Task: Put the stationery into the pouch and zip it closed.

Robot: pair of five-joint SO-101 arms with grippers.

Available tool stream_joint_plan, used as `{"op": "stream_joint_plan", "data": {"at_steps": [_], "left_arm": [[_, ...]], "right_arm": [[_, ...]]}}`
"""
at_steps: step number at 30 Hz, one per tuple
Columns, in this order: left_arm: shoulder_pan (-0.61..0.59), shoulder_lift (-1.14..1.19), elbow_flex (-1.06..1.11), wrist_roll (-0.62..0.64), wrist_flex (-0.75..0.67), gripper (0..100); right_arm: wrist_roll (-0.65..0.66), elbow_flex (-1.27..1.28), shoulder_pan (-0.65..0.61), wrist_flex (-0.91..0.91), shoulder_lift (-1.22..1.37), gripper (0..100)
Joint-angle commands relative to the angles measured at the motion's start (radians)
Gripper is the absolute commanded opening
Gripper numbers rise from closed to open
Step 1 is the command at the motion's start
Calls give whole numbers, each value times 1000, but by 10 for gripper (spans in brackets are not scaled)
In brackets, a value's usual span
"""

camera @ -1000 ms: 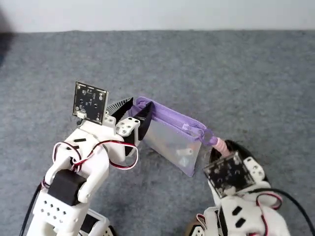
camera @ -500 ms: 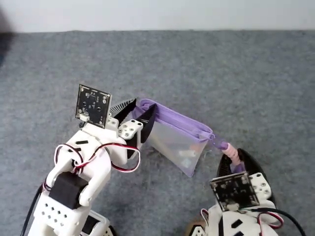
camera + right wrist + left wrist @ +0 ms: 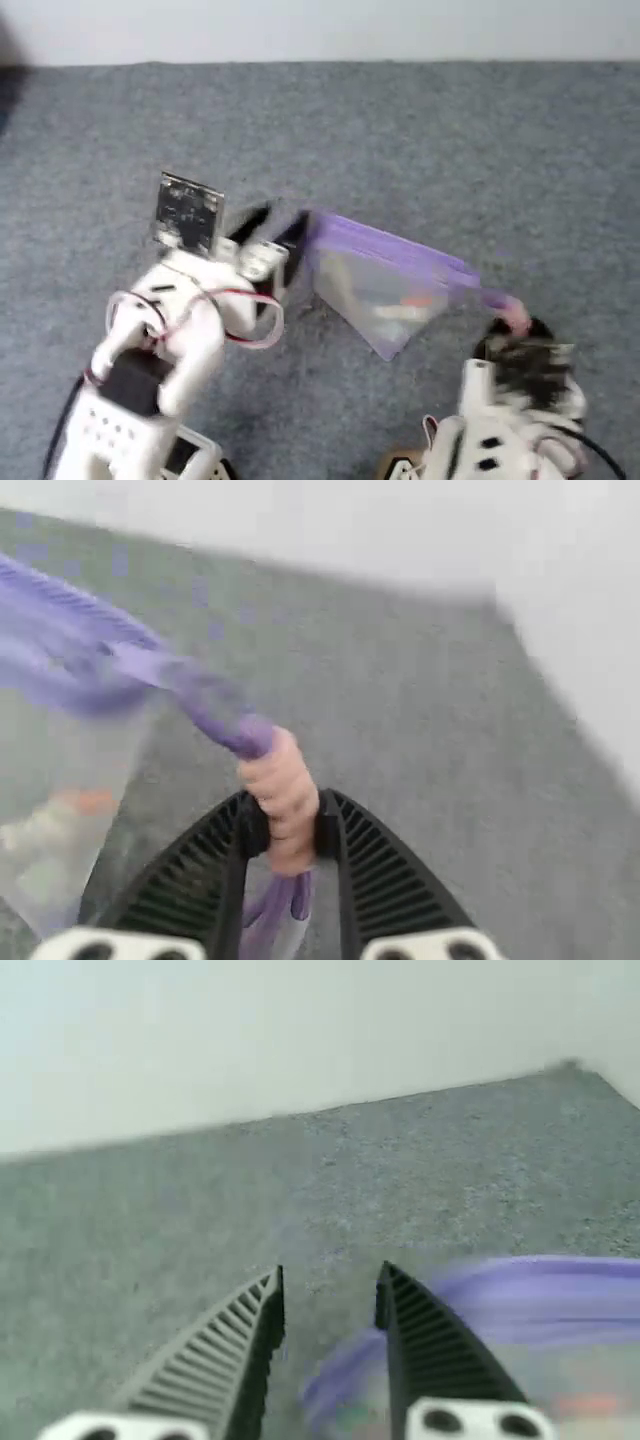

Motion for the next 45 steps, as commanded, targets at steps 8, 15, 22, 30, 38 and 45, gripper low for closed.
{"op": "stream_joint_plan", "data": {"at_steps": [8, 15, 22, 30, 38, 45], "left_arm": [[2, -14, -16, -14, -2, 141], [-64, -15, -87, -11, 48, 145], [-272, -15, -162, -23, 158, 145], [-439, -15, -174, -109, 244, 145], [-551, -17, -251, -141, 342, 145], [-555, -17, -283, -141, 410, 145]], "right_arm": [[-44, 25, 30, -12, -1, 7], [-46, 94, -116, -130, 1, 8], [-44, 302, -186, -312, 8, 8], [-29, 623, -199, -599, 8, 8], [103, 899, -243, -975, 5, 8], [83, 937, -452, -1013, 7, 8]]}}
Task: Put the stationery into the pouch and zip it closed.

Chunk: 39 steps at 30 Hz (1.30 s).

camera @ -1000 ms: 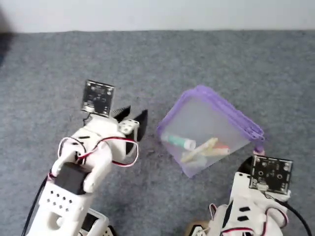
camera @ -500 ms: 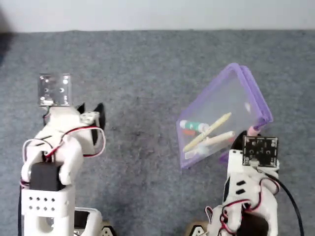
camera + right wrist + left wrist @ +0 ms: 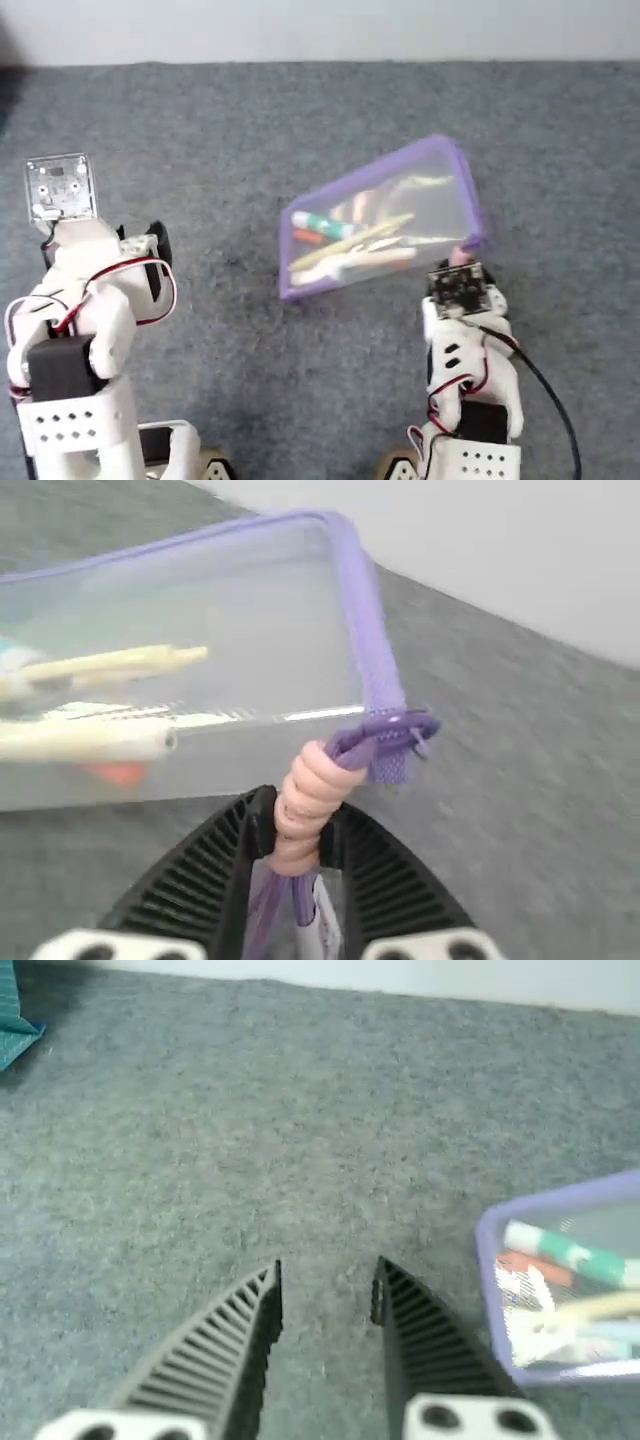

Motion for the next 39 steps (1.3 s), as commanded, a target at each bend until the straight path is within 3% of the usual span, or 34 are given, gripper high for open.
{"op": "stream_joint_plan", "data": {"at_steps": [1, 10, 15, 17, 24, 31, 35, 39], "left_arm": [[-5, -17, -53, -12, 17, 145], [-2, -15, -44, -8, 17, 145], [0, -14, -44, -6, 17, 145], [0, -14, -44, -6, 17, 145], [-2, -17, -48, -5, 20, 145], [-2, -18, -54, 0, 150, 141], [5, -104, -44, 87, 161, 141], [92, -265, 10, 181, 123, 141]], "right_arm": [[-17, 15, -114, -22, -21, 8], [-35, 15, -343, 94, -16, 31], [-37, 5, -340, 203, -24, 244], [-43, -17, -335, 223, -24, 287], [-169, -199, -337, 390, -24, 219], [-287, -408, -335, 585, -24, 178], [-311, -534, -335, 674, -24, 148], [-313, -608, -335, 757, -24, 61]]}}
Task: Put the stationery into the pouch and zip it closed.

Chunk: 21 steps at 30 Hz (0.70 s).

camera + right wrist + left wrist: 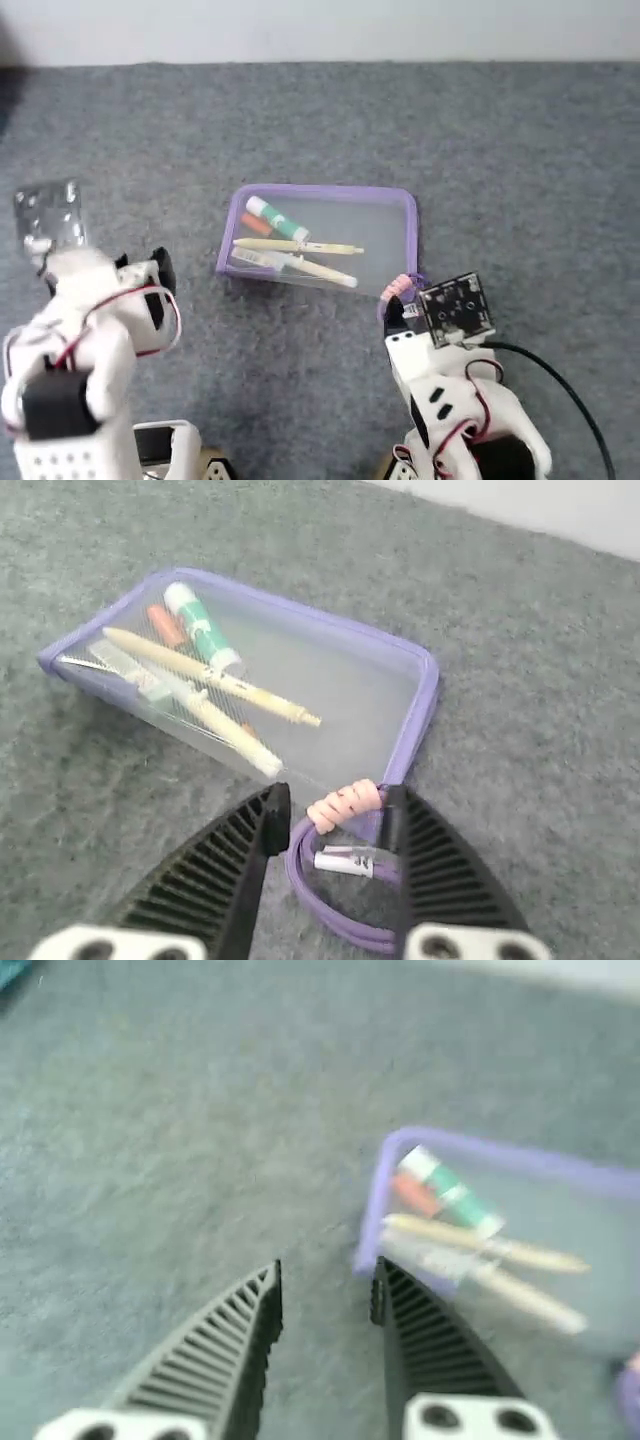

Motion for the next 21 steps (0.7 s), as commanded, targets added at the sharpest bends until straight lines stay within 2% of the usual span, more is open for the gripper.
{"op": "stream_joint_plan", "data": {"at_steps": [1, 3, 6, 8, 13, 21], "left_arm": [[78, -161, 35, 91, -51, 141], [117, -265, 105, 118, -106, 130], [141, -404, 255, 115, -207, 55], [146, -477, 357, 115, -250, 10], [146, -554, 524, 107, -299, 19], [140, -566, 771, -86, -338, 22]], "right_arm": [[-12, -92, -2, 54, 10, 21], [-12, -106, 1, 65, 10, 16], [-14, -107, 67, 62, 10, 6], [-14, -104, 148, 68, 10, 9], [-14, -94, 389, 68, 10, 8], [-6, 149, 490, 41, 10, 8]]}}
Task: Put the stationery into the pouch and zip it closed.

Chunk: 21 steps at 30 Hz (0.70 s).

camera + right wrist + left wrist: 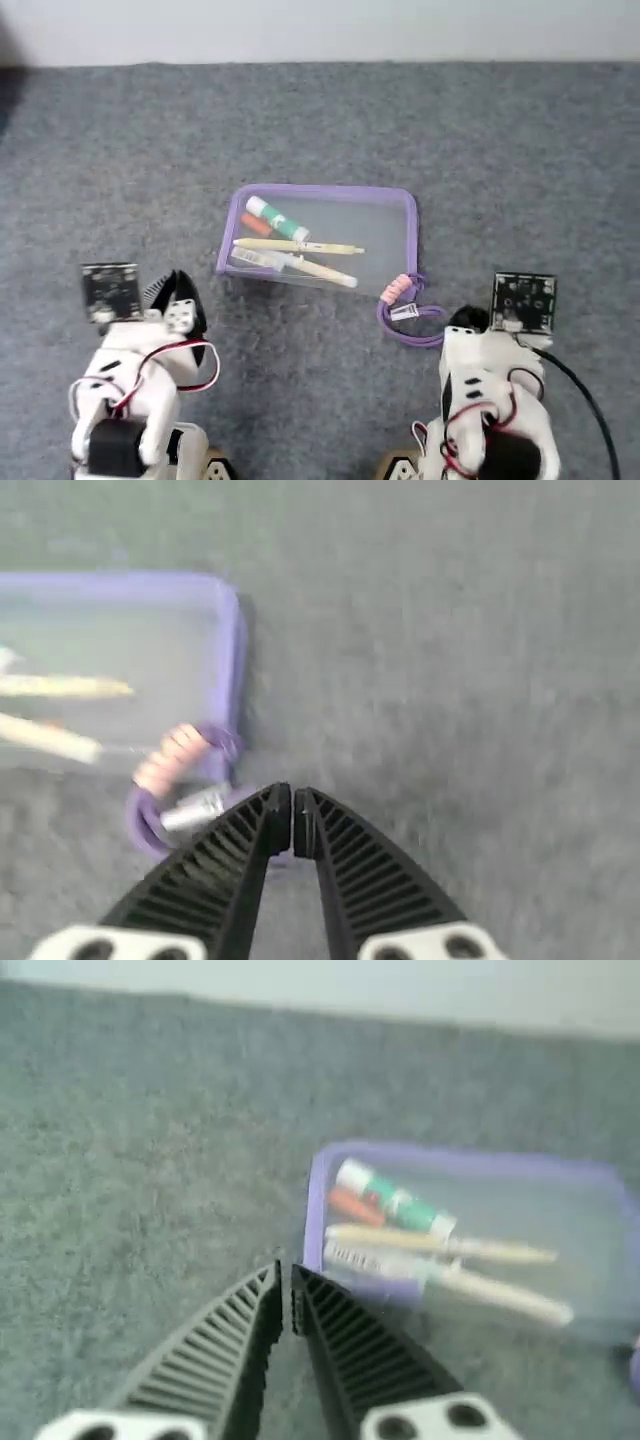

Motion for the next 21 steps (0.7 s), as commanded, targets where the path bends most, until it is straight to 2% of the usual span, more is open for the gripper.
{"op": "stream_joint_plan", "data": {"at_steps": [1, 8, 16, 21], "left_arm": [[-3, -9, 76, -63, -26, 22], [-5, -9, 222, -124, -41, 20], [-6, -9, 367, 18, -112, 19], [-6, -3, 367, 31, -110, 19]], "right_arm": [[-3, 103, 30, -45, 10, 8], [-3, 341, 24, -179, 10, 8], [-9, 442, 28, -189, 10, 8], [-8, 460, 30, -163, 12, 8]]}}
